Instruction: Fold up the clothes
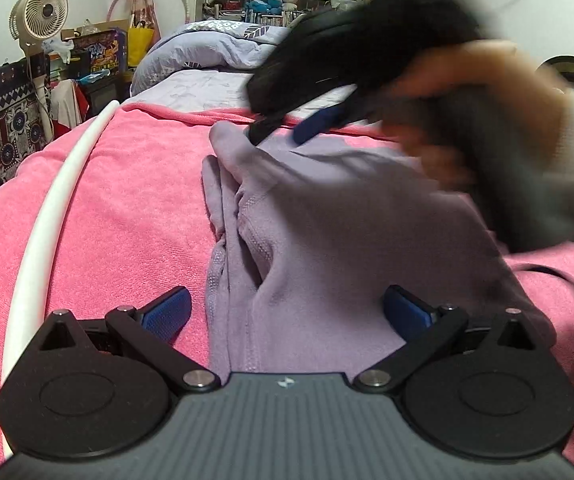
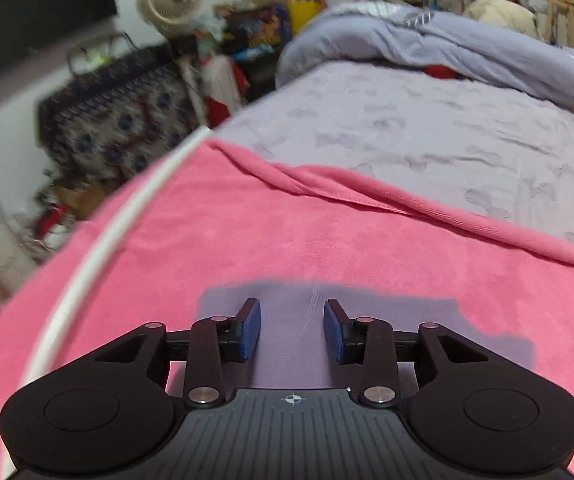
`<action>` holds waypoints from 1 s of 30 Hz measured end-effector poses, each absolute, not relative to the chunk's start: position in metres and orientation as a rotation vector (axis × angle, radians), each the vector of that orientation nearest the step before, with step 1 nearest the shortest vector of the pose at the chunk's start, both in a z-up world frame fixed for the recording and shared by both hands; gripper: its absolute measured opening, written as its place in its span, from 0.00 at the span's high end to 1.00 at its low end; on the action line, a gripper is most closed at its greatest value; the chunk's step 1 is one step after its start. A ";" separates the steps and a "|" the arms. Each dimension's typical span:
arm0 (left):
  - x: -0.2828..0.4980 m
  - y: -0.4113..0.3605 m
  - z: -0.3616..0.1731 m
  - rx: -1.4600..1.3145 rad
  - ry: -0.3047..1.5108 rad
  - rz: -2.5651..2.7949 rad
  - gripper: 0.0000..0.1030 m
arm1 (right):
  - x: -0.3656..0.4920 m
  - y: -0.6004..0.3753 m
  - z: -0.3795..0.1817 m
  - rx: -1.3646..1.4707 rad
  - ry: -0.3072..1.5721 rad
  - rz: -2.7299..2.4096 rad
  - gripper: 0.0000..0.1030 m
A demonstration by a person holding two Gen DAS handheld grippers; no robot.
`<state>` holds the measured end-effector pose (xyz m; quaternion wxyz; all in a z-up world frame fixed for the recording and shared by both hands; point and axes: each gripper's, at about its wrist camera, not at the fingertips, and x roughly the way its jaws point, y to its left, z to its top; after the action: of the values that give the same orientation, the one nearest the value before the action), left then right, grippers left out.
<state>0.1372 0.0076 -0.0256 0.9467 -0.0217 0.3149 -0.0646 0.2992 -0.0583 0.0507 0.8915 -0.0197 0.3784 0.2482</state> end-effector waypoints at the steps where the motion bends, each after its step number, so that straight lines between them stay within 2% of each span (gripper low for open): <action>1: 0.137 0.008 -0.026 -0.045 0.642 -0.132 0.00 | 0.284 -0.071 0.058 -0.051 0.762 0.542 0.60; 3: 0.138 0.007 -0.026 -0.044 0.644 -0.132 0.00 | 0.249 -0.102 0.064 -0.073 0.727 0.545 0.52; 9: 0.138 0.006 -0.026 -0.033 0.653 -0.131 0.00 | 0.162 -0.186 0.036 -0.051 0.786 0.515 0.51; 11: 0.138 0.006 -0.025 -0.029 0.654 -0.131 0.00 | 0.141 -0.207 0.017 -0.025 0.803 0.480 0.47; 14: 0.138 0.008 -0.025 -0.032 0.656 -0.133 0.00 | 0.122 -0.233 0.012 0.089 0.799 0.473 0.46; 16: 0.138 0.008 -0.025 -0.030 0.656 -0.132 0.00 | 0.110 -0.234 0.012 0.019 0.798 0.458 0.46; 19: 0.139 0.007 -0.026 -0.030 0.657 -0.132 0.00 | 0.082 -0.228 0.014 -0.167 0.767 0.439 0.37; 22: 0.139 0.007 -0.027 -0.029 0.658 -0.132 0.00 | 0.055 -0.233 0.025 -0.213 0.714 0.390 0.36; 27: 0.138 0.007 -0.026 -0.027 0.659 -0.132 0.00 | 0.013 -0.268 0.071 -0.110 0.584 0.323 0.31; 30: 0.138 0.007 -0.027 -0.024 0.659 -0.132 0.00 | -0.015 -0.288 0.103 -0.087 0.485 0.300 0.23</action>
<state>0.1377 0.0069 -0.0267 0.9441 -0.0117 0.3231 -0.0645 -0.0145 -0.2884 0.1026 0.9587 -0.0428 0.2391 0.1479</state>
